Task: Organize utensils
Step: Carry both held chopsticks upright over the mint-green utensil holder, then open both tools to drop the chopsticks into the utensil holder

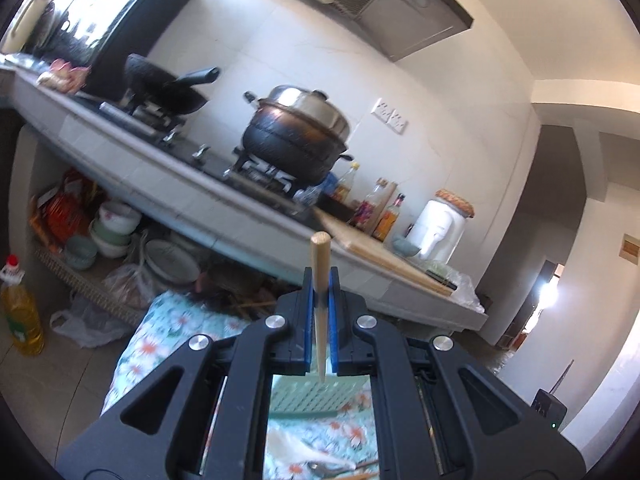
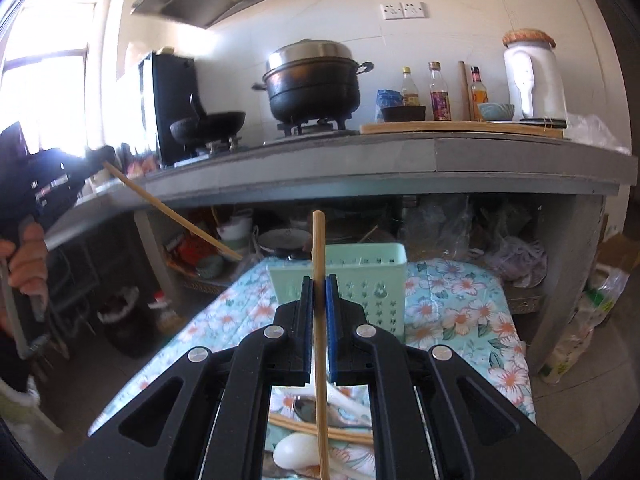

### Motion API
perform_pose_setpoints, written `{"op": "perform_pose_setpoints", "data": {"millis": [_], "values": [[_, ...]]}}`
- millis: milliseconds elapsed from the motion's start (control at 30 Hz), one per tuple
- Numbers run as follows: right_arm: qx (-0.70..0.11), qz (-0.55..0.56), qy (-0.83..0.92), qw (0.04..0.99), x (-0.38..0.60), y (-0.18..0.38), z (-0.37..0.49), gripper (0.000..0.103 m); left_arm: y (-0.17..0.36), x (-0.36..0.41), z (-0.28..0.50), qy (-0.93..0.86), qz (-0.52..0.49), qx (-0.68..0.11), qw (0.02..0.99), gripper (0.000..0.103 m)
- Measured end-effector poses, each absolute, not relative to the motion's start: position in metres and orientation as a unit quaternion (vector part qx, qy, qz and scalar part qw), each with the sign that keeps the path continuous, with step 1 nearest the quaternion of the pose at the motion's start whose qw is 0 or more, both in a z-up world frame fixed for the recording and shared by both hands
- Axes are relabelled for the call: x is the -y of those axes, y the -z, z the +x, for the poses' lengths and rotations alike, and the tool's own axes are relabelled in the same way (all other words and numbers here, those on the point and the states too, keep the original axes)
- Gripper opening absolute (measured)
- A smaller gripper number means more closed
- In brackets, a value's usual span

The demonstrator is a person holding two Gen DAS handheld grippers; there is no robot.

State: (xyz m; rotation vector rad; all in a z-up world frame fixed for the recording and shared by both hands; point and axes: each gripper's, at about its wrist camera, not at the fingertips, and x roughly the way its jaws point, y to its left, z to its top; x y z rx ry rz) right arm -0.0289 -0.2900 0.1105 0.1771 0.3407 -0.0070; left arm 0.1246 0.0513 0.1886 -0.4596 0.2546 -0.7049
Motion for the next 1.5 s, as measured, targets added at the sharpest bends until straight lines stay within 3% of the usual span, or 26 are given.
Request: {"op": "perform_pose_setpoints", "data": {"millis": [300,600,900,933,1000,1133,1333,1500], "values": [[-0.117,0.161,-0.010,0.980,0.353,-0.160,-0.010,0.006,-0.192,0.025,0.170,0.374,-0.199,-0.136,0.895,0.005],[-0.074,0.151,-0.003,0.986,0.374,-0.193,0.005,0.006,-0.145,0.093,0.203,0.335,-0.123,-0.159,0.921,0.005],[-0.052,0.179,-0.026,0.982,0.389,-0.210,0.059,0.006,-0.098,0.110,0.223,0.317,-0.129,-0.201,0.918,0.006],[-0.052,0.183,-0.030,0.981,0.390,-0.210,0.066,0.006,-0.096,0.110,0.224,0.320,-0.132,-0.206,0.915,0.009],[-0.050,0.190,-0.032,0.980,0.390,-0.210,0.083,0.006,-0.094,0.107,0.224,0.318,-0.134,-0.212,0.914,0.027],[-0.039,0.200,-0.029,0.979,0.388,-0.208,0.114,0.006,-0.097,0.097,0.214,0.318,-0.138,-0.203,0.916,0.048],[-0.021,0.194,-0.016,0.981,0.378,-0.205,0.147,0.006,-0.103,0.064,0.189,0.305,-0.144,-0.178,0.924,0.072],[-0.035,0.151,-0.006,0.988,0.359,-0.193,0.172,0.006,-0.095,0.036,0.167,0.291,-0.127,-0.198,0.927,0.081]]}}
